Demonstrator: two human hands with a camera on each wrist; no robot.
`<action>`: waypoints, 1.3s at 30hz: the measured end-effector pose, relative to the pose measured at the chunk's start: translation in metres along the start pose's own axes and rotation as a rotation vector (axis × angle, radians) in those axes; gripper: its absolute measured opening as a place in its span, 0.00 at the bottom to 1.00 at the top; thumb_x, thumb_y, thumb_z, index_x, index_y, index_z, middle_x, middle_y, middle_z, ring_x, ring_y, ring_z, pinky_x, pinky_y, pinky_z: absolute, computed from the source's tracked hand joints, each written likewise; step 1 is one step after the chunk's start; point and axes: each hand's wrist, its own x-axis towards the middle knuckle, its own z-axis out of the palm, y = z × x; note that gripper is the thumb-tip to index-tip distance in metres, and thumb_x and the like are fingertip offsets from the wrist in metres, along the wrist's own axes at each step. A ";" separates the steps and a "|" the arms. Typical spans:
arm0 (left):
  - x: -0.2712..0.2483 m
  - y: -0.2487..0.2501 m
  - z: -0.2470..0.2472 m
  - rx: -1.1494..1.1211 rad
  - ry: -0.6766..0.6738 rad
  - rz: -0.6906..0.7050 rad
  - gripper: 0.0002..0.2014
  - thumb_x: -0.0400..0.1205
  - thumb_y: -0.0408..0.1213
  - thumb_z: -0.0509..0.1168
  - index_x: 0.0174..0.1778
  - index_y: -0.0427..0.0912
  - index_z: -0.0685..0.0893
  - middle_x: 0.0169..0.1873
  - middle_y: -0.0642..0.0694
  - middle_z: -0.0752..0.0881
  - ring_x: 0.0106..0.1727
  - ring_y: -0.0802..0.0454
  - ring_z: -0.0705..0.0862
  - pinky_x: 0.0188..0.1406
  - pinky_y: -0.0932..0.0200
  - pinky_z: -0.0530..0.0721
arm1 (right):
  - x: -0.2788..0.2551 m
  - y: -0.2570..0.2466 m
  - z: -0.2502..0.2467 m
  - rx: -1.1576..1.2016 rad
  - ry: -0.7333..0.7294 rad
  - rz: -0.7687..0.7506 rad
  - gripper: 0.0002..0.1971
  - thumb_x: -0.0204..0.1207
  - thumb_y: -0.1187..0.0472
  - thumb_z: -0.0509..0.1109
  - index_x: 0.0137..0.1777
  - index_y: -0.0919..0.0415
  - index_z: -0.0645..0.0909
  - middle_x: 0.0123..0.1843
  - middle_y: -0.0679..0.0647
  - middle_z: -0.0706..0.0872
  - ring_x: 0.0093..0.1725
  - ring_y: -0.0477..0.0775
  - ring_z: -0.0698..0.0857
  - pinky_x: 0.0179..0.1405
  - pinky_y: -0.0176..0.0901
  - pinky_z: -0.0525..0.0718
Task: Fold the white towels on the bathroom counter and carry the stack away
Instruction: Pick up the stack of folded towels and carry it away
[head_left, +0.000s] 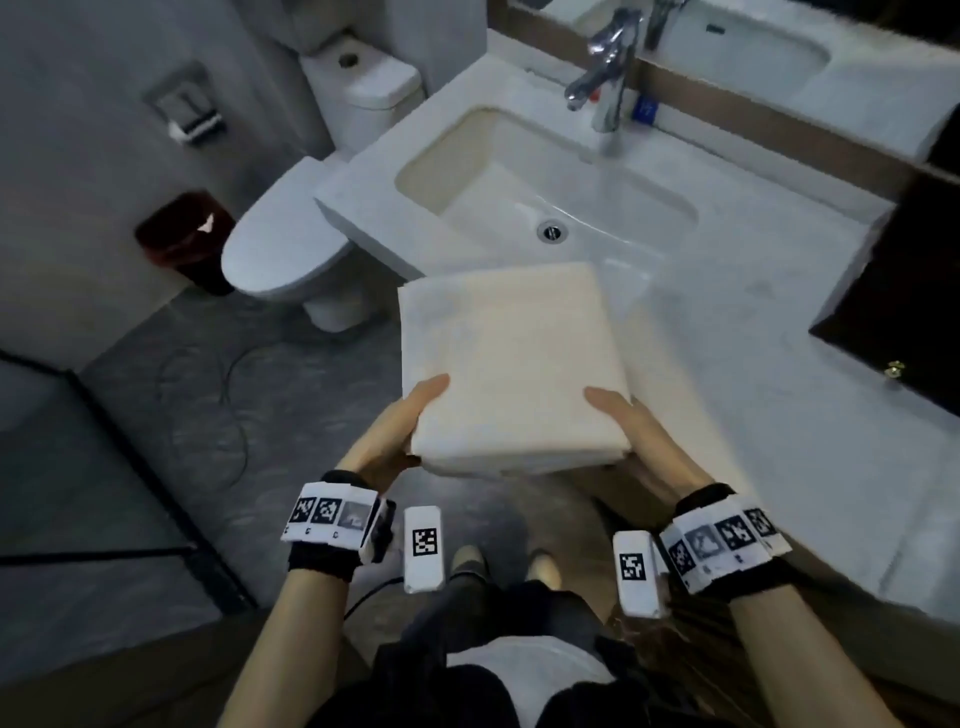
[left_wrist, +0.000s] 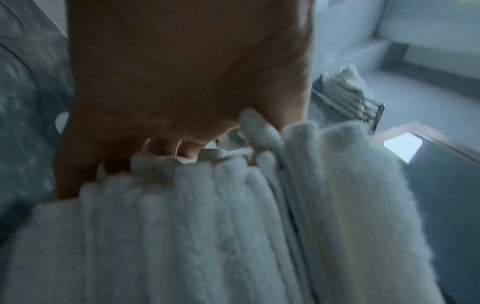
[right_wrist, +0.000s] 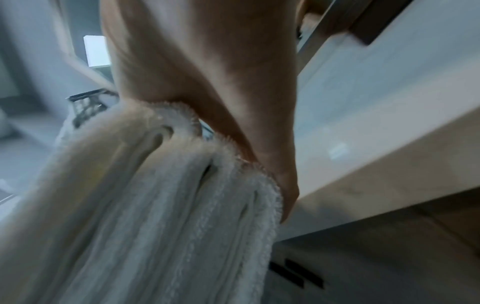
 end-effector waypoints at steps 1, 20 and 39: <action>-0.005 -0.001 -0.010 -0.056 0.051 0.021 0.24 0.75 0.60 0.65 0.62 0.51 0.83 0.56 0.51 0.90 0.57 0.53 0.88 0.58 0.48 0.84 | 0.009 -0.005 0.013 -0.029 -0.038 0.000 0.38 0.60 0.42 0.76 0.69 0.58 0.76 0.58 0.52 0.90 0.57 0.52 0.88 0.51 0.43 0.86; 0.005 0.071 -0.254 -0.492 0.481 0.213 0.22 0.75 0.57 0.67 0.60 0.48 0.85 0.57 0.50 0.89 0.63 0.48 0.85 0.71 0.47 0.76 | 0.190 -0.069 0.300 -0.315 -0.418 0.067 0.19 0.74 0.49 0.68 0.63 0.55 0.81 0.57 0.49 0.90 0.54 0.46 0.89 0.50 0.39 0.83; 0.181 0.308 -0.427 -0.367 0.560 0.209 0.36 0.61 0.67 0.72 0.61 0.47 0.84 0.53 0.51 0.91 0.58 0.48 0.87 0.69 0.42 0.78 | 0.454 -0.210 0.450 -0.280 -0.426 0.009 0.24 0.74 0.42 0.67 0.66 0.51 0.81 0.62 0.47 0.88 0.64 0.50 0.85 0.63 0.49 0.79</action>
